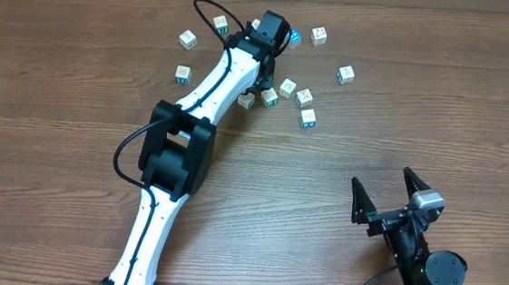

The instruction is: Form a circle

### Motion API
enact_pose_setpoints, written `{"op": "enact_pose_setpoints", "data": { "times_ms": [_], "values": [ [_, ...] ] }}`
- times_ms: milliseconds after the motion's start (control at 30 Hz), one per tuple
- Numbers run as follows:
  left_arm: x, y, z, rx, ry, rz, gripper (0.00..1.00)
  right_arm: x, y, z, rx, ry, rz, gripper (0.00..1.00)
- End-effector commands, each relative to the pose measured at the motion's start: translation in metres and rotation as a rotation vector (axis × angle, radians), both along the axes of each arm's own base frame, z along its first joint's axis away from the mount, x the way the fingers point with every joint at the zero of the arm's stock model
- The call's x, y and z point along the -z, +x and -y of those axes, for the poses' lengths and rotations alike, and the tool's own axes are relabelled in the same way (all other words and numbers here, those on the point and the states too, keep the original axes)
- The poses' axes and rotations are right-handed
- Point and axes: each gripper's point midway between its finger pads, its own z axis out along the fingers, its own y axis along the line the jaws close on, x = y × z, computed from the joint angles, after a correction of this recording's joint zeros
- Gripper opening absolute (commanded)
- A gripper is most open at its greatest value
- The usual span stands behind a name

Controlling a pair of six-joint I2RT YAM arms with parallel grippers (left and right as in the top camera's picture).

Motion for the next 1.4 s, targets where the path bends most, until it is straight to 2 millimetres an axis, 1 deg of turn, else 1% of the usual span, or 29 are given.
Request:
{"op": "enact_pose_setpoints", "data": {
  "times_ms": [0,100,167,267,400,500,633,800,867,933,1100,1233,1300,1367],
  "values": [
    [-0.0018,0.0057,-0.0082,-0.122,-0.032,0.026,0.55,0.0017,0.0006,0.0019,0.01,-0.005,0.005,1.0],
    [-0.0004,0.002,-0.0099,-0.191,-0.054,0.02,0.54,0.0018,0.0006,0.0019,0.01,-0.004,0.005,1.0],
    [-0.0001,0.0012,-0.0105,-0.233,-0.071,0.021,0.52,0.0018,0.0006,0.0019,0.01,-0.005,0.005,1.0],
    [-0.0004,0.0023,-0.0095,-0.273,-0.095,0.031,0.52,0.0018,0.0006,0.0019,0.01,-0.005,0.005,1.0],
    [-0.0007,0.004,-0.007,-0.274,-0.112,0.034,0.41,0.0017,0.0006,0.0019,0.01,-0.005,0.005,1.0],
    [-0.0005,0.0042,-0.009,-0.278,-0.112,0.032,0.31,0.0018,0.0006,0.0019,0.01,-0.005,0.005,1.0],
    [0.0016,0.0017,-0.0077,-0.273,-0.134,0.007,0.28,0.0018,0.0006,0.0019,0.01,-0.005,0.005,1.0],
    [0.0039,-0.0013,-0.0022,-0.196,-0.15,-0.031,0.25,0.0018,0.0006,0.0019,0.01,-0.004,0.005,1.0],
    [0.0039,-0.001,-0.0029,-0.164,-0.139,-0.035,0.27,0.0017,0.0006,0.0019,0.01,-0.004,0.005,1.0],
    [0.0039,-0.0008,-0.0035,-0.133,-0.125,-0.038,0.36,0.0017,0.0006,0.0019,0.01,-0.004,0.005,1.0],
    [0.0037,-0.0007,-0.0041,-0.097,-0.11,-0.041,0.51,0.0018,0.0006,0.0019,0.01,-0.004,0.005,1.0],
    [0.0031,0.0003,-0.0052,-0.101,-0.111,-0.039,0.53,0.0018,0.0006,0.0019,0.01,-0.005,0.005,1.0],
    [-0.0008,0.0037,-0.0058,-0.108,-0.119,-0.028,0.52,0.0018,0.0006,0.0019,0.01,-0.005,0.005,1.0],
    [-0.0042,0.0059,-0.0052,-0.107,-0.123,-0.02,0.47,0.0017,0.0006,0.0019,0.01,-0.004,0.005,1.0]
  ]
}}
